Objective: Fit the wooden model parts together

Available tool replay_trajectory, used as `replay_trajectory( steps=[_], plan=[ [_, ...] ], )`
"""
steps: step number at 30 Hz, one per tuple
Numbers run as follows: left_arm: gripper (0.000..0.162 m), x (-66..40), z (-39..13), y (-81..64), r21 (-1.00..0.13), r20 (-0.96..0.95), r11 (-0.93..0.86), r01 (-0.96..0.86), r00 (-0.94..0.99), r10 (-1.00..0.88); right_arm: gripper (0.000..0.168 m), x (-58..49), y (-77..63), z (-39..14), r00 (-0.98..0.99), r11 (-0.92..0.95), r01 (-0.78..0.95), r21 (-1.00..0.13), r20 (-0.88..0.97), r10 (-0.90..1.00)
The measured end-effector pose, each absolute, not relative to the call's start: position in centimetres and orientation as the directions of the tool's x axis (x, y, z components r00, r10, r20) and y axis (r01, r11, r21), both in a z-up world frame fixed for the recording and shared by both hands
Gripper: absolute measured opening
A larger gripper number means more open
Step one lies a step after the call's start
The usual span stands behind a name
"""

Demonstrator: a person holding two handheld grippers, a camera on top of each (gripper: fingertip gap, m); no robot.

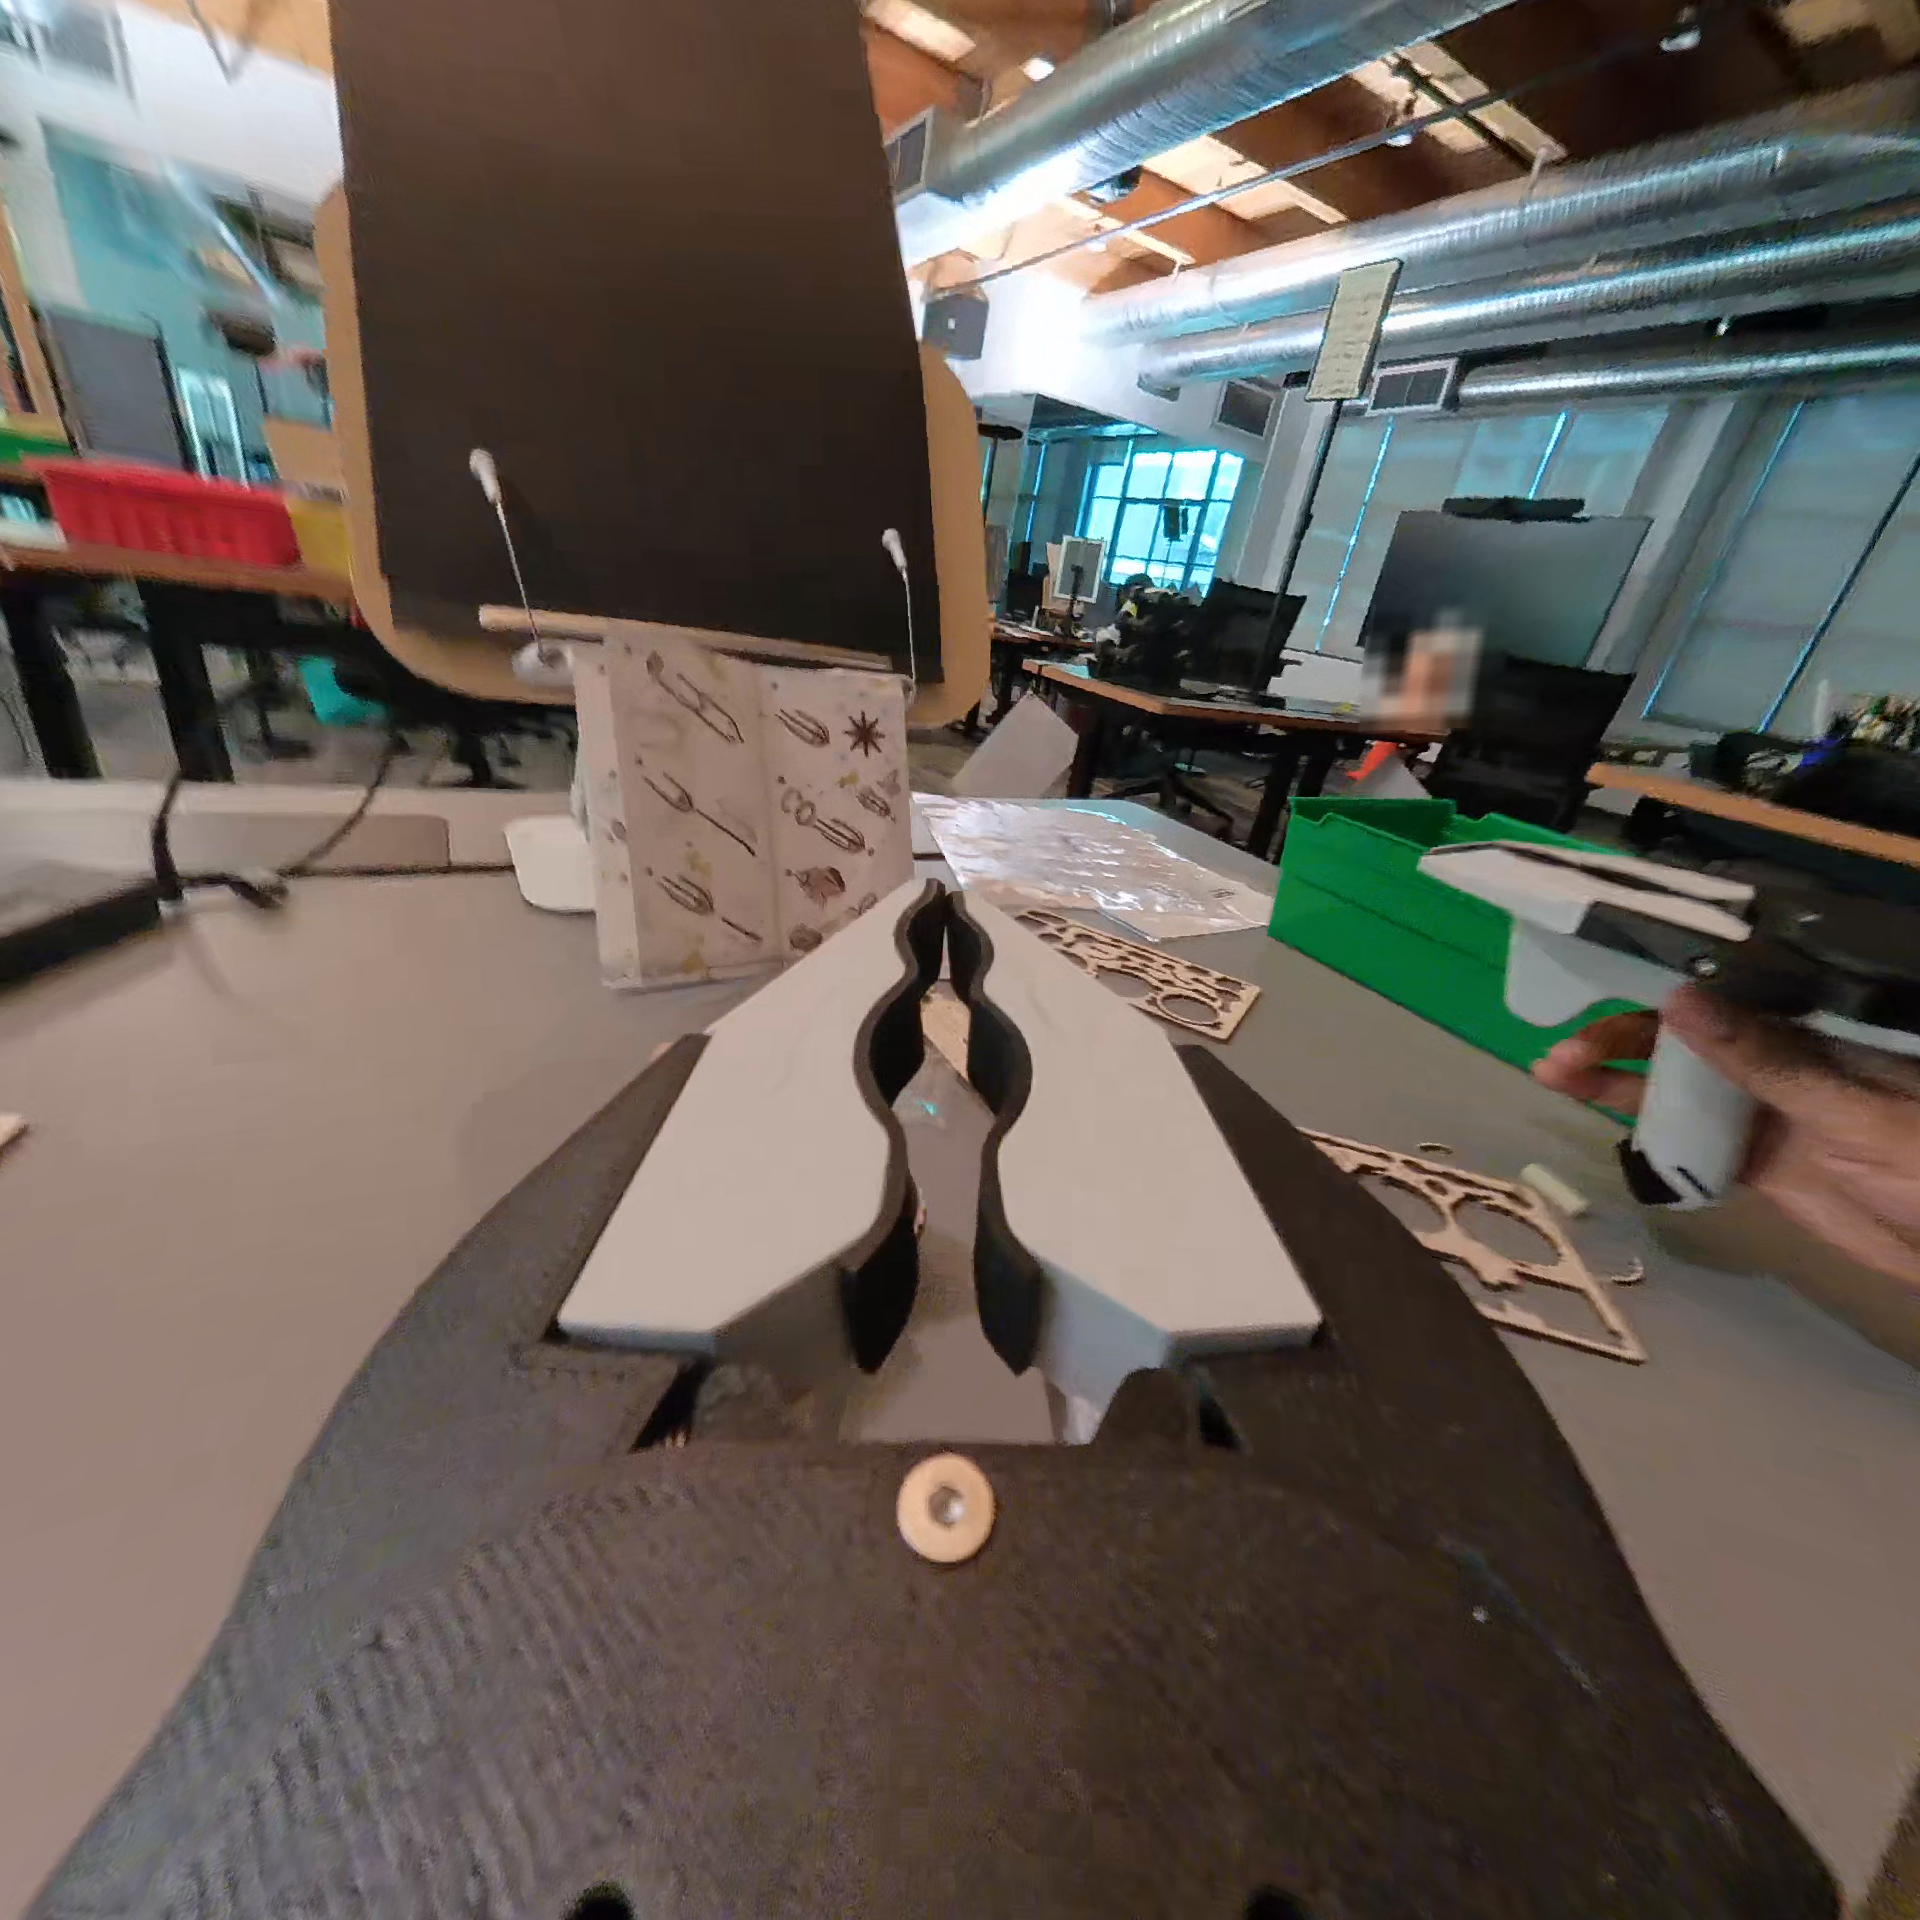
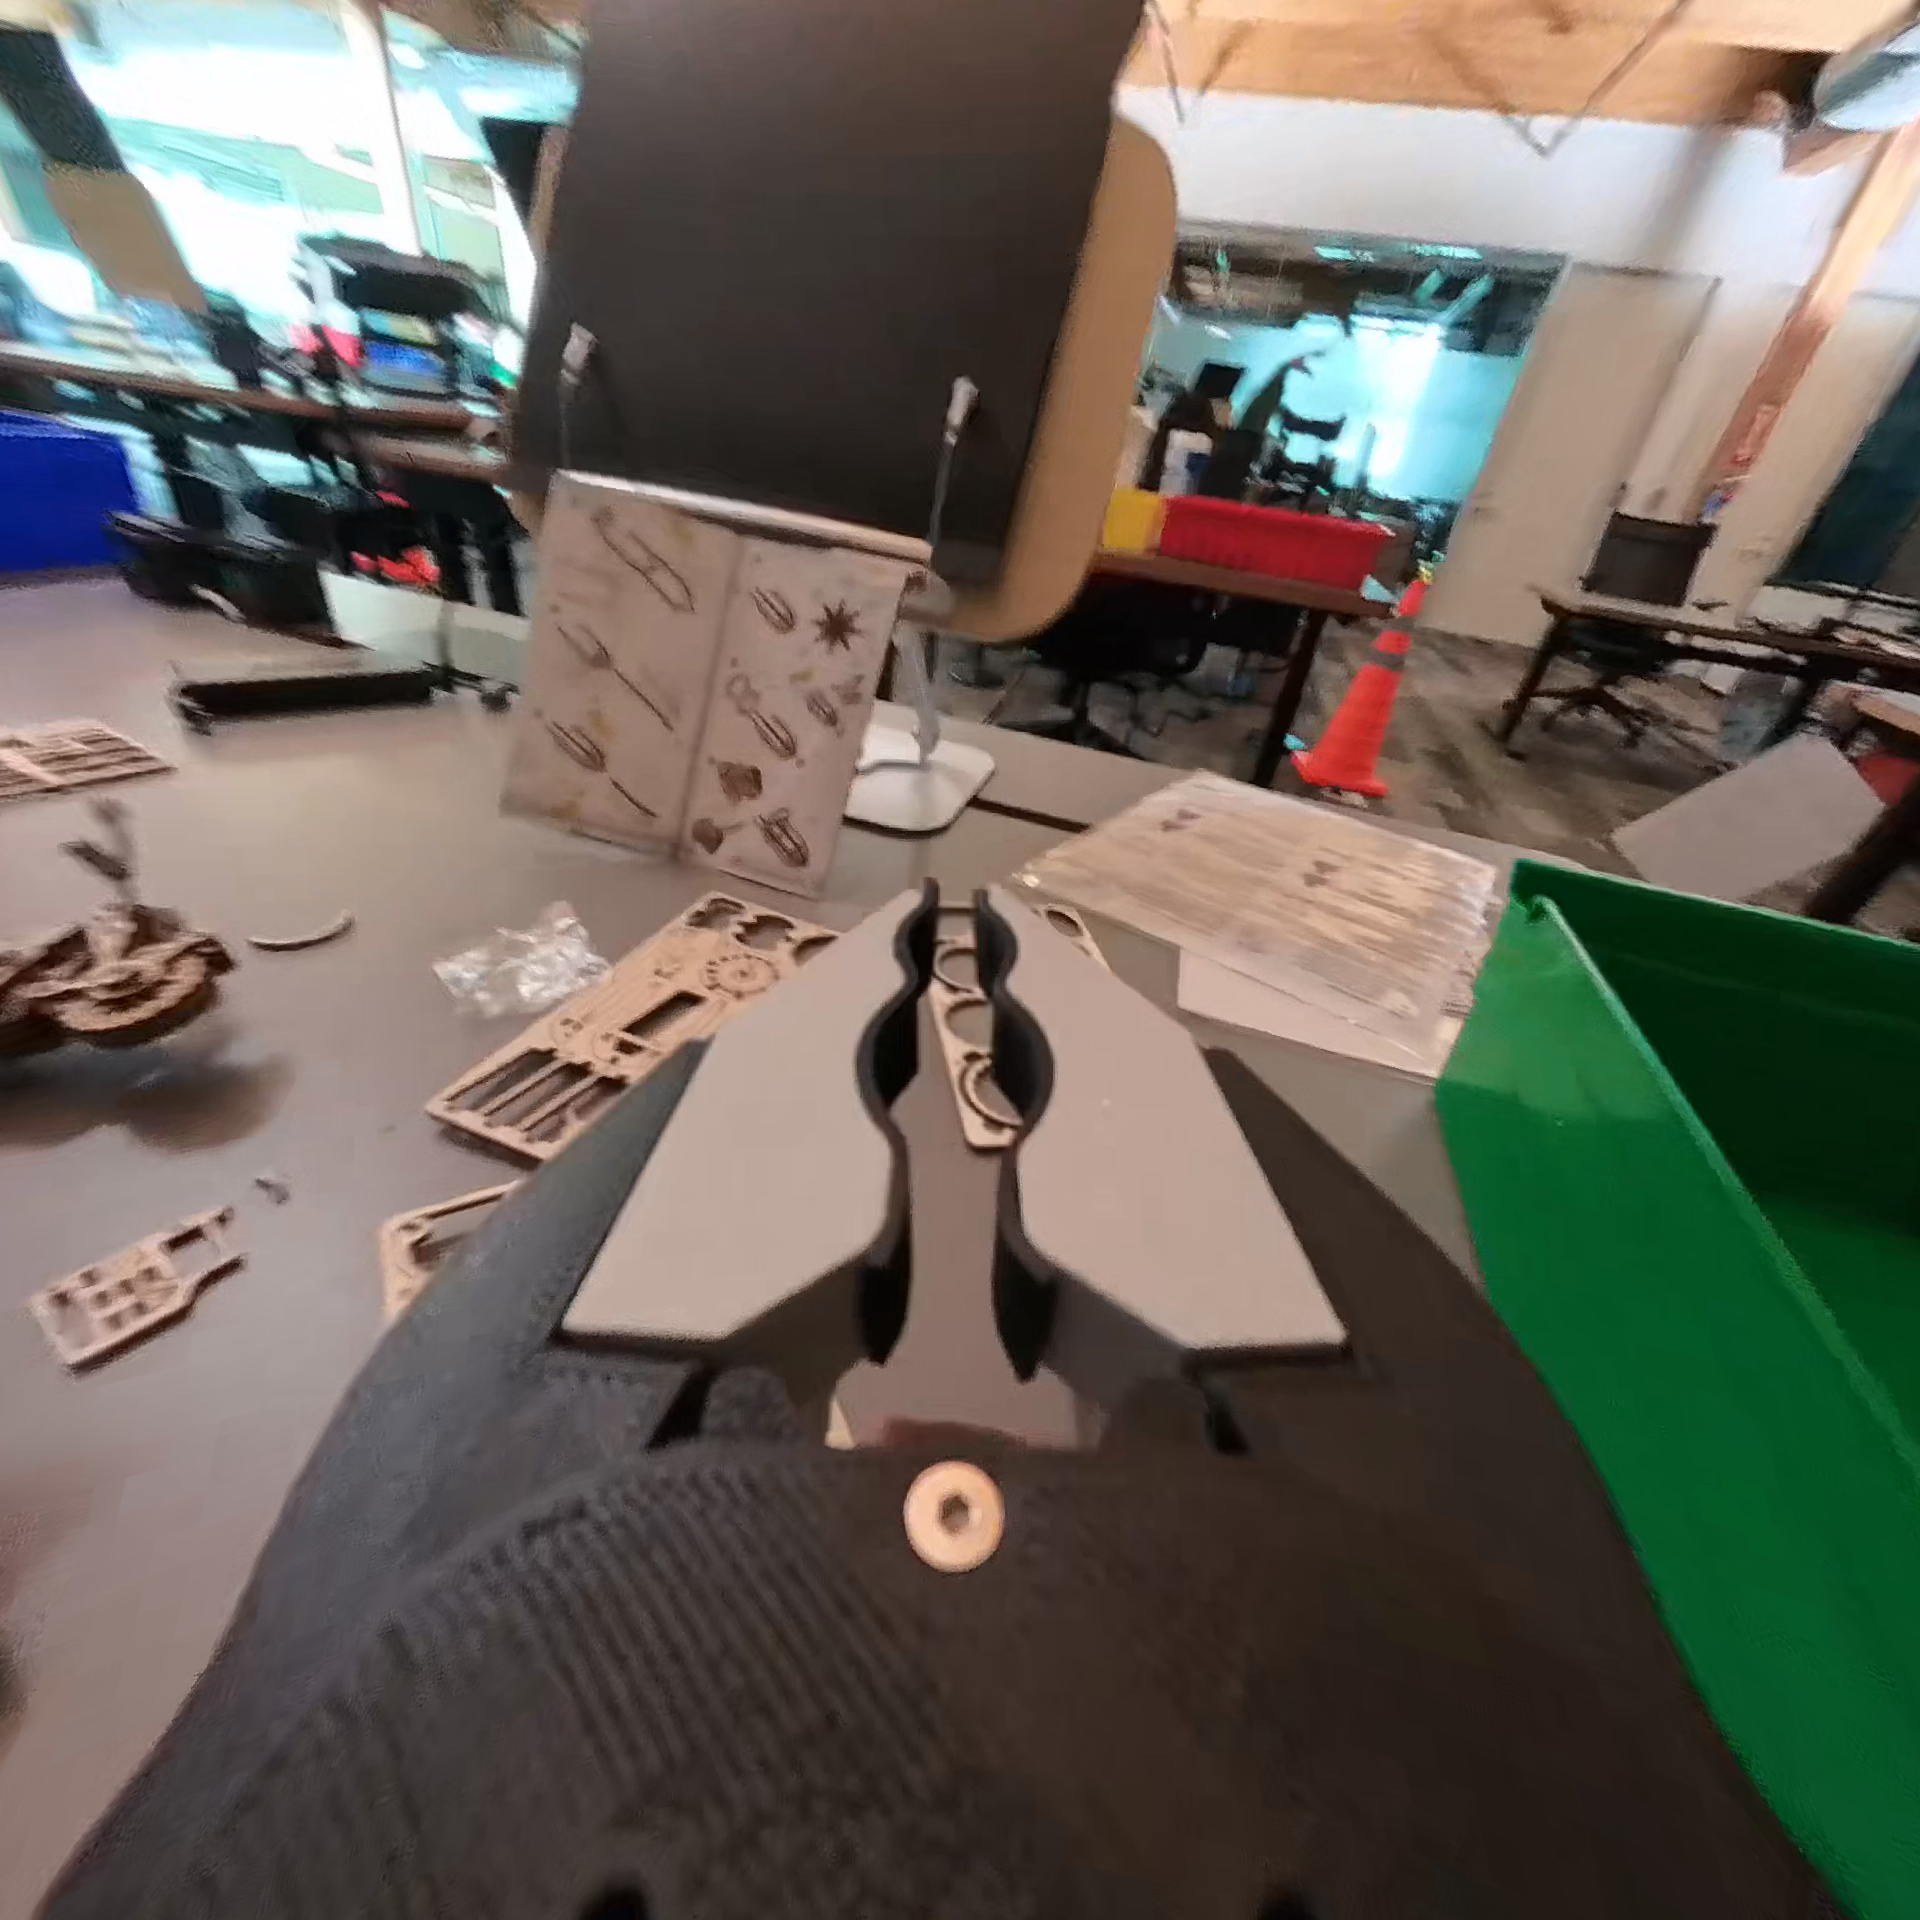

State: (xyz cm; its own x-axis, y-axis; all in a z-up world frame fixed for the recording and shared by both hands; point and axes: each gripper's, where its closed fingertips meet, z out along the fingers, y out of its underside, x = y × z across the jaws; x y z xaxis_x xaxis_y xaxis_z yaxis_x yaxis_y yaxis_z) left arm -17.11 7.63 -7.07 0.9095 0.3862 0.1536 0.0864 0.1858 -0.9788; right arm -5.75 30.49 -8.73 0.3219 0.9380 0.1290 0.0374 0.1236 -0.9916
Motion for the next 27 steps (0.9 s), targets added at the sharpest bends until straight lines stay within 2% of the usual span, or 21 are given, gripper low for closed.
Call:
replay_trajectory(
  steps=[2,4,5,6,8,9,10,13,16,17,20,22,25,27],
  plan=[
    [0.000,-16.0,-6.2,8.1,-0.977,0.122,0.208,0.053,0.933,0.338,0.000,-4.8,30.7,-8.4,0.345,0.125,0.081,-0.989,0.146,0.927],
    [0.046,-14.0,-5.4,9.2,-0.952,0.249,0.225,0.208,0.953,0.172,0.000,-3.8,30.8,-8.5,0.354,0.139,0.180,-0.974,0.196,0.914],
    [0.059,-13.2,-5.7,9.7,-0.946,0.291,0.187,0.266,0.949,0.121,0.000,-3.4,30.5,-8.6,0.331,0.153,0.205,-0.967,0.216,0.919],
    [0.054,-13.2,-6.1,9.7,-0.953,0.279,0.166,0.255,0.950,0.141,0.000,-3.1,30.4,-8.1,0.331,0.160,0.179,-0.971,0.213,0.919],
    [0.014,-14.7,-6.0,8.4,-0.967,0.159,0.239,0.088,0.941,0.299,0.000,-2.8,29.4,-7.1,0.279,0.199,0.081,-0.977,0.213,0.936],
    [0.000,-15.2,-5.5,7.8,-0.962,0.141,0.269,0.043,0.924,0.356,0.000,-3.0,28.2,-6.7,0.208,0.223,0.023,-0.975,0.223,0.952],
    [0.000,-15.0,-5.2,7.5,-0.958,0.144,0.284,0.043,0.927,0.346,0.000,-3.2,27.6,-6.6,0.171,0.235,-0.004,-0.972,0.231,0.958],
    [0.000,-15.3,-5.6,7.2,-0.925,0.257,0.349,0.150,0.924,0.284,0.000,-4.3,26.1,-8.9,0.005,0.198,0.059,-0.978,0.198,0.980],
    [0.000,-16.0,-6.8,7.2,-0.940,0.237,0.311,0.138,0.921,0.310,0.000,-4.6,25.0,-8.9,-0.103,0.145,0.024,-0.989,0.142,0.985],
    [0.000,-16.1,-6.7,6.9,-0.943,0.240,0.303,0.141,0.916,0.320,0.000,-4.8,25.7,-8.4,-0.060,0.138,-0.001,-0.990,0.137,0.989],
    [0.000,-17.7,-8.0,5.9,-0.961,0.228,0.241,0.135,0.882,0.413,0.001,-5.2,30.2,-7.2,0.255,0.178,-0.007,-0.984,0.170,0.952],
    [0.000,-18.5,-9.0,5.8,-0.979,0.177,0.174,0.109,0.878,0.445,0.008,-6.1,30.7,-8.1,0.298,0.211,0.069,-0.975,0.222,0.928],
    [0.000,-18.1,-9.6,5.7,-0.979,0.183,0.155,0.131,0.900,0.395,0.056,-8.0,28.5,-10.6,0.167,0.256,0.172,-0.951,0.284,0.944],
    [0.000,-17.8,-9.3,5.4,-0.963,0.246,0.194,0.186,0.901,0.358,0.077,-8.4,27.9,-10.9,0.142,0.267,0.195,-0.944,0.296,0.945]
  ],
)
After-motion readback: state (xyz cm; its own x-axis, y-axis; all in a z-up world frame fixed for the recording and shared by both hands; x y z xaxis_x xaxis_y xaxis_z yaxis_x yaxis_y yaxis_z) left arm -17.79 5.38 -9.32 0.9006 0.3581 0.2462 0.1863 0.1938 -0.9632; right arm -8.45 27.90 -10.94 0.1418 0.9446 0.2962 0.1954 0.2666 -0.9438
